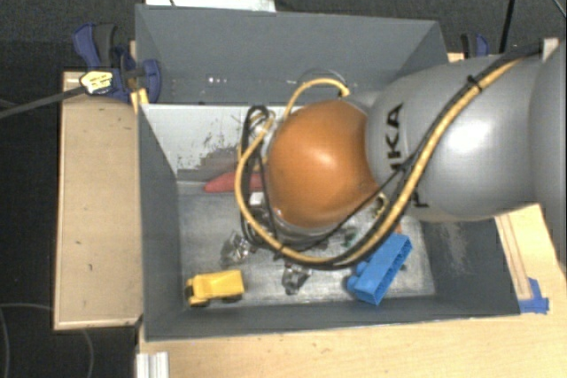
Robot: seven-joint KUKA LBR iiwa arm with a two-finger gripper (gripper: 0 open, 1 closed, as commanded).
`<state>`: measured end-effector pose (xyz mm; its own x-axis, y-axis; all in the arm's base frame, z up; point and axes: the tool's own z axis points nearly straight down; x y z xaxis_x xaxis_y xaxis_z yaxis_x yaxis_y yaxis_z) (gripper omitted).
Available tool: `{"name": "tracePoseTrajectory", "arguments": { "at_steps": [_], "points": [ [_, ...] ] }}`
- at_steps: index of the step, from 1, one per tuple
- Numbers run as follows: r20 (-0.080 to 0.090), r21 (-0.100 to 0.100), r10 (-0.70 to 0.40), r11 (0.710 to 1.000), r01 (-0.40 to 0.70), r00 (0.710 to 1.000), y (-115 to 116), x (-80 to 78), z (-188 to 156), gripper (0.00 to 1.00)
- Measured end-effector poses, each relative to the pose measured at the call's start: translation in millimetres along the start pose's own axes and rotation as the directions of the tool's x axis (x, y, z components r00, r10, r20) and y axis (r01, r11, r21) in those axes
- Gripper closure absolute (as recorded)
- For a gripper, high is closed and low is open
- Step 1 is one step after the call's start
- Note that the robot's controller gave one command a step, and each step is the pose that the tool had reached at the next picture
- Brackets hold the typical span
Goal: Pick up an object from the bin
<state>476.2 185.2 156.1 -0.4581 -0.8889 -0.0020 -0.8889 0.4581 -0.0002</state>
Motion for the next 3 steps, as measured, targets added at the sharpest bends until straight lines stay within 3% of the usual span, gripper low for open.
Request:
{"name": "tracePoseTrajectory", "arguments": {
  "at_steps": [1, 2, 3],
  "points": [
    [0.000, 0.000, 0.000, 1.000, 0.000, 1.000, 0.1, -0.2, -0.2, 0.00],
    [0.004, 0.004, -0.064, 0.998, 0.064, 0.998, 9.9, -27.5, 40.1, 0.00],
    [0.011, 0.006, -0.093, 0.996, 0.093, 0.996, 10.9, -37.4, 54.1, 0.00]
  ]
}}
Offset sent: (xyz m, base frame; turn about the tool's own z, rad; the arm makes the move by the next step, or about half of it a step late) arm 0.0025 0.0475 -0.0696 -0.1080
